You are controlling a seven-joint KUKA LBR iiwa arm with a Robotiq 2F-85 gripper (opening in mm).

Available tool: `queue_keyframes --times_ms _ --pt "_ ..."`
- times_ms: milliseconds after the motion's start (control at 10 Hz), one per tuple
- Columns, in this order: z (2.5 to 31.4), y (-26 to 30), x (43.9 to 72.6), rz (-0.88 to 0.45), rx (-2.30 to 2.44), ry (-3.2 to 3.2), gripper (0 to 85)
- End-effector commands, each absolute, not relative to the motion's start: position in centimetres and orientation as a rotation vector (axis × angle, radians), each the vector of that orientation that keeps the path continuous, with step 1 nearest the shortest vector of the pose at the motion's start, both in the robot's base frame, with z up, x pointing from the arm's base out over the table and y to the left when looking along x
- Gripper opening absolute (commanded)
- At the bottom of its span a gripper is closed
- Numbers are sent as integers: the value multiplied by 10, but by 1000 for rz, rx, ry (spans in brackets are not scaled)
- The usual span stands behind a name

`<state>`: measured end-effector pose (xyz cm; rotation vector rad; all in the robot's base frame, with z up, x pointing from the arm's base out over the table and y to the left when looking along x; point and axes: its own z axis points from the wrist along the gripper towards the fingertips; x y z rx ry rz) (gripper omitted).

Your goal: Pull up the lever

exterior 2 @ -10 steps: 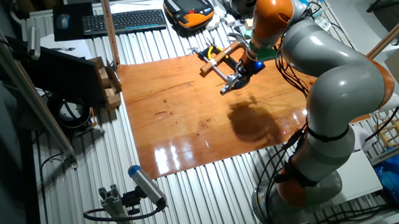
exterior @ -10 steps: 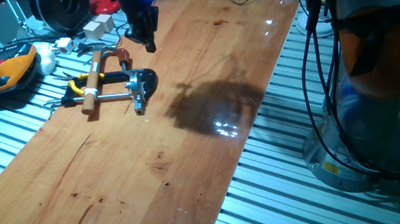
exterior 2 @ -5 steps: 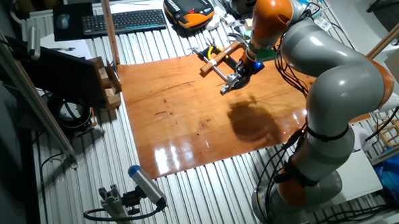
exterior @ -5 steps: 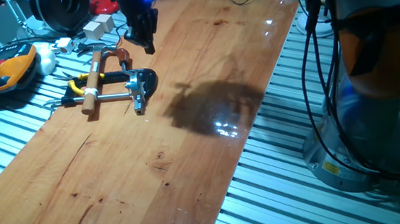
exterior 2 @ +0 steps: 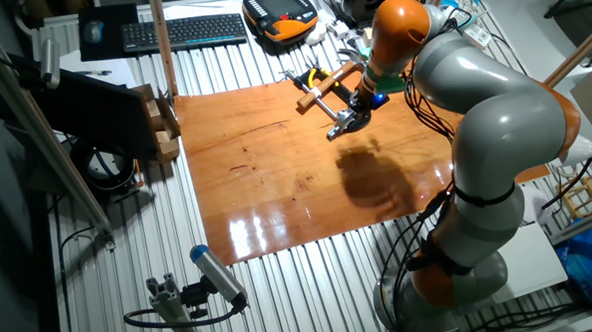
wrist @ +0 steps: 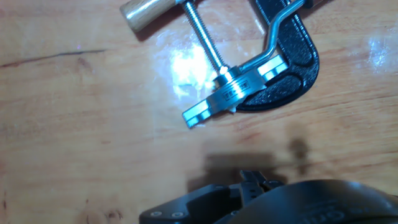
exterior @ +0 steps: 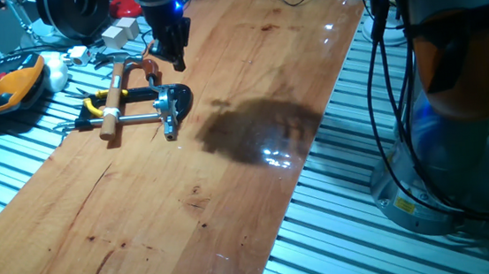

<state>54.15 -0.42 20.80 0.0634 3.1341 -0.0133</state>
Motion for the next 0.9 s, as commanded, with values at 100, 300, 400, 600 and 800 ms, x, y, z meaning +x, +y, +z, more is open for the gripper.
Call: queue_keyframes --times_ms 100,300,400,600,800 --pt "208 -7 546 0 71 3143 0" --pt "206 -4 549 14 125 3153 0" --pt "205 -2 550 14 156 3147 0" --pt "205 3 554 14 236 3118 0" --pt "205 8 558 -4 284 3110 0"
